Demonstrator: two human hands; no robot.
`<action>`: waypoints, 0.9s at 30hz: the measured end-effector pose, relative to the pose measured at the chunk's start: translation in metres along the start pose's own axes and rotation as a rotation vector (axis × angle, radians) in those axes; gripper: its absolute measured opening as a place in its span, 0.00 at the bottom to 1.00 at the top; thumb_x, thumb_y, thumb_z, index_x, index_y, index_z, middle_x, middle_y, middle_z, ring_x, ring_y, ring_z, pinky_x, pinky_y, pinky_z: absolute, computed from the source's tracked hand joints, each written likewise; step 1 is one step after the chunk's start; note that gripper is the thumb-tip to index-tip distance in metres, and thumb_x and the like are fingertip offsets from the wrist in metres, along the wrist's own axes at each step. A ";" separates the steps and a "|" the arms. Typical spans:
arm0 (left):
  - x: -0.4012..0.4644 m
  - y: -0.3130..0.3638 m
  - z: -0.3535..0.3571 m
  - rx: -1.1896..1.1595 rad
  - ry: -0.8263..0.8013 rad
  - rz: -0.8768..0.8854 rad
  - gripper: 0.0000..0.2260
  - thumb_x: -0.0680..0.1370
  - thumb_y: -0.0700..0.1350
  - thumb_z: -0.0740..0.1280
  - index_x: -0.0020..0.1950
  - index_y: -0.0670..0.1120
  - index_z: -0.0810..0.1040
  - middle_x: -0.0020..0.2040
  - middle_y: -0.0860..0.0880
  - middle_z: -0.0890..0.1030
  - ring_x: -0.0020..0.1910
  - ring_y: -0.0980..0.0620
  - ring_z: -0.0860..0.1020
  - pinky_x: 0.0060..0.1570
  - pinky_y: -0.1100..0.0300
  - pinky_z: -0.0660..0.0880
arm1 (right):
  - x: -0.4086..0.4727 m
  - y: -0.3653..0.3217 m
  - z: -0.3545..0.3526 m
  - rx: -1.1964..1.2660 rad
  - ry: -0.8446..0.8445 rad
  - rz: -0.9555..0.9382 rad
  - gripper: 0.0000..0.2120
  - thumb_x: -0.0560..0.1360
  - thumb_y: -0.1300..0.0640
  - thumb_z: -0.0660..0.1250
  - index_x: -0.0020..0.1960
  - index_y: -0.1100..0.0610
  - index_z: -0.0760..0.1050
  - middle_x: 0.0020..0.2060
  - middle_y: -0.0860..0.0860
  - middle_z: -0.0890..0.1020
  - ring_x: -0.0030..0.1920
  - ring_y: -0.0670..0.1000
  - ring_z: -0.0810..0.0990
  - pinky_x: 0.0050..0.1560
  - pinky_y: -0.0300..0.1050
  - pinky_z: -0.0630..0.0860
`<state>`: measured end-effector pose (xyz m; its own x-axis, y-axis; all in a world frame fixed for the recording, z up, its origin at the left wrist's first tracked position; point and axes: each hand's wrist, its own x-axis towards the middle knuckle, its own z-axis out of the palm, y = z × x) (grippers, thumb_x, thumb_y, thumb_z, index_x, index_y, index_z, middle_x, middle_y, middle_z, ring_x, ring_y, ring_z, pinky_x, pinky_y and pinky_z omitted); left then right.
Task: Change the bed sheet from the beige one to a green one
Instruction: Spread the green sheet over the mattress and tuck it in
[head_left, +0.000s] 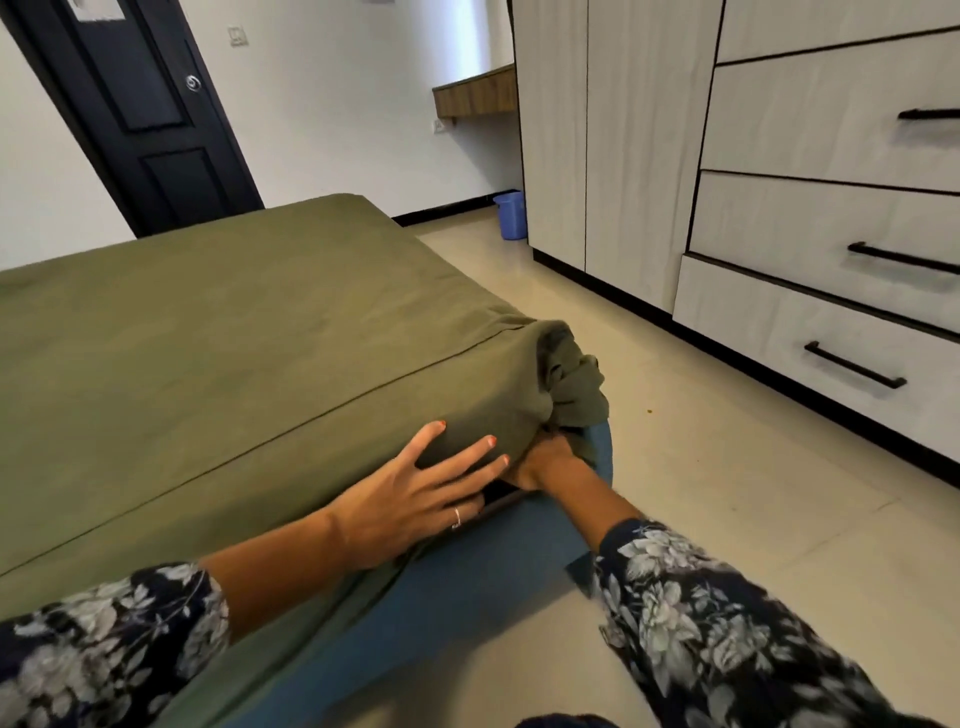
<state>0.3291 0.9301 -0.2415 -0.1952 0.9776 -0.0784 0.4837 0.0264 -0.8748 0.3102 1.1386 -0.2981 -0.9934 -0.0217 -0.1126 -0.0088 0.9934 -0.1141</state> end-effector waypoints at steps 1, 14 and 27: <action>0.001 0.002 0.003 0.006 0.005 0.010 0.30 0.72 0.52 0.68 0.73 0.54 0.66 0.79 0.43 0.50 0.76 0.38 0.43 0.66 0.31 0.36 | 0.003 0.011 -0.001 -0.028 0.004 -0.029 0.28 0.81 0.44 0.50 0.78 0.53 0.51 0.77 0.53 0.55 0.76 0.55 0.54 0.75 0.52 0.51; 0.006 0.032 0.014 0.023 0.022 0.006 0.29 0.77 0.52 0.60 0.77 0.53 0.56 0.79 0.42 0.49 0.77 0.40 0.47 0.68 0.32 0.40 | -0.124 0.025 0.073 0.234 0.477 -0.226 0.18 0.75 0.51 0.56 0.51 0.54 0.83 0.63 0.56 0.78 0.61 0.58 0.78 0.61 0.57 0.73; -0.126 0.130 -0.052 -1.823 0.015 -2.041 0.06 0.81 0.42 0.61 0.48 0.49 0.77 0.45 0.49 0.82 0.45 0.49 0.81 0.43 0.58 0.77 | -0.132 -0.134 0.070 1.158 -0.107 0.055 0.14 0.80 0.57 0.62 0.65 0.54 0.71 0.55 0.50 0.77 0.50 0.45 0.76 0.48 0.35 0.68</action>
<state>0.4608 0.8217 -0.3202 -0.9441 -0.2724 -0.1859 -0.2696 0.3130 0.9107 0.4510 1.0002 -0.3369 -0.9740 -0.0459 -0.2218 0.1986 0.2977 -0.9338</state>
